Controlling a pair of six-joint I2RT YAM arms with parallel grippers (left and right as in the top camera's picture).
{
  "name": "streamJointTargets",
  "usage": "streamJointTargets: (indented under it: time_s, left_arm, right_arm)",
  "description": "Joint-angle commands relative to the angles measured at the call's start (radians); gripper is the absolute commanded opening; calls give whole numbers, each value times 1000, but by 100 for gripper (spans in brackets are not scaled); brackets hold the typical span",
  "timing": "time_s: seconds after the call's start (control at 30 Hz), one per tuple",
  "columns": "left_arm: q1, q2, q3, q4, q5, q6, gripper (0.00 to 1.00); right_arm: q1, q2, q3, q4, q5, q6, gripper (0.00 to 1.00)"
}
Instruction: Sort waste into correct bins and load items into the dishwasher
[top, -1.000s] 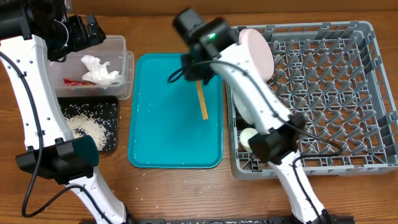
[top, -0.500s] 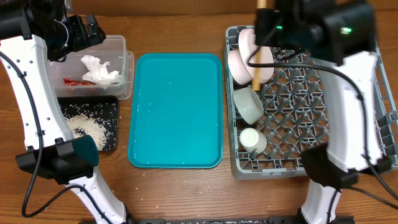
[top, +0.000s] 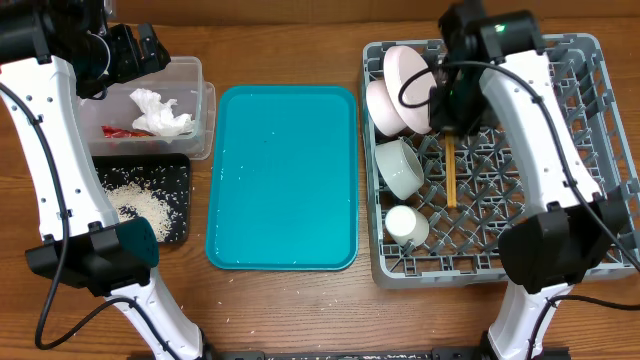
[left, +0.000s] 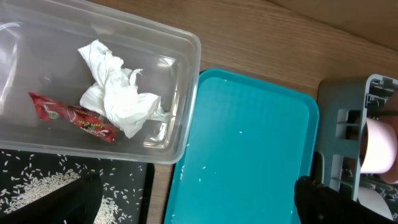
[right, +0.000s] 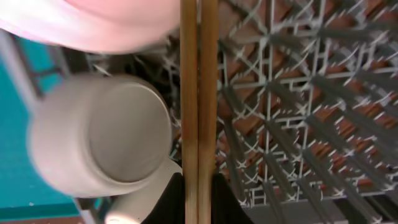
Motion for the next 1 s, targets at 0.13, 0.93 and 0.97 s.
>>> streamJointTargets:
  time_s: [0.13, 0.93, 0.97]
  left_arm:
    - [-2, -10, -4, 1, -2, -13, 100]
    - [-2, -10, -4, 1, -2, -13, 100]
    - [-2, -10, -4, 1, -3, -13, 100]
  right_arm:
    - [-2, -16, -140, 15, 10, -5, 5]
    - [73, -306, 328, 11, -143, 30, 100]
    - [75, -349, 335, 32, -227, 30, 100]
